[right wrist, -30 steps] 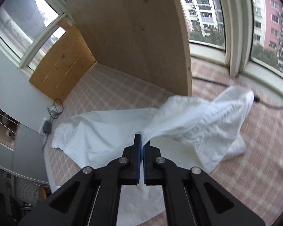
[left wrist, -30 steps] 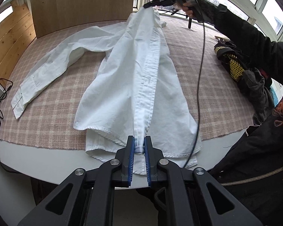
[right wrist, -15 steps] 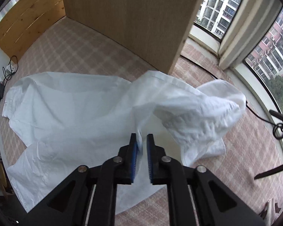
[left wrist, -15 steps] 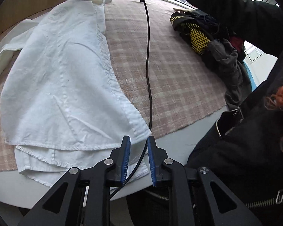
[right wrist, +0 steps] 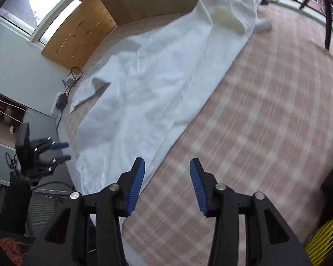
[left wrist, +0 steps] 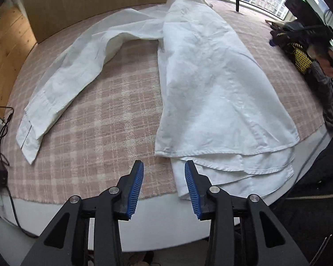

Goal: Fold clothes

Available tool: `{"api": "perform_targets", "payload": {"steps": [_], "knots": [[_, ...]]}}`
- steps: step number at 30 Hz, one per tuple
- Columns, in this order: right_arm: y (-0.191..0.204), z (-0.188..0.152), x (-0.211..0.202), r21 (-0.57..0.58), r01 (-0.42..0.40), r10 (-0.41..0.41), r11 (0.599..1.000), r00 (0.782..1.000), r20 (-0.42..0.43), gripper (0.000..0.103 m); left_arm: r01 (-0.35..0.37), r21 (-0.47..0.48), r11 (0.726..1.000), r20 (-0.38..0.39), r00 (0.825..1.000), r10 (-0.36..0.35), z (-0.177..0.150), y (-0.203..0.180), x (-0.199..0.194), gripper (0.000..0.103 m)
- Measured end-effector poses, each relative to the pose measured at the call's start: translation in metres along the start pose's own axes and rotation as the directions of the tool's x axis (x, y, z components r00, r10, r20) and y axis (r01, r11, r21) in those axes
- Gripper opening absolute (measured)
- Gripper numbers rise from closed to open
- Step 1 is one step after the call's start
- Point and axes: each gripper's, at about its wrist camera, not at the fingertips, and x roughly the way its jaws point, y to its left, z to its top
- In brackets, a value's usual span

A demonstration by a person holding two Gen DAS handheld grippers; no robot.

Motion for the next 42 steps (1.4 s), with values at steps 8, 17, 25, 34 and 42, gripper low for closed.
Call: {"api": "perform_targets", "payload": {"steps": [8, 17, 25, 34, 42], "knots": [[0.045, -0.106, 0.036, 0.26, -0.105, 0.099, 0.96, 0.994, 0.038, 0.042, 0.258, 0.161, 0.953, -0.009, 0.965, -0.26, 0.02, 0.018, 0.025, 0.04], [0.081, -0.129, 0.043, 0.35, -0.081, 0.024, 0.933, 0.986, 0.164, 0.013, 0.34, 0.361, 0.868, -0.054, 0.937, -0.344, 0.023, 0.016, 0.024, 0.003], [0.106, -0.141, 0.028, 0.357, 0.015, -0.099, 0.934, 0.971, 0.219, 0.009, 0.371, 0.403, 0.837, 0.005, 0.913, -0.407, 0.014, 0.038, -0.022, 0.002], [0.103, -0.152, 0.049, 0.408, 0.055, -0.138, 0.911, 0.975, 0.176, 0.028, 0.336, 0.38, 0.862, -0.085, 0.94, -0.33, 0.004, 0.042, 0.018, 0.003], [0.095, -0.137, 0.027, 0.398, 0.031, -0.134, 0.917, 0.963, 0.235, 0.028, 0.24, 0.397, 0.886, -0.068, 0.97, -0.232, -0.002, 0.05, 0.006, 0.01]]}}
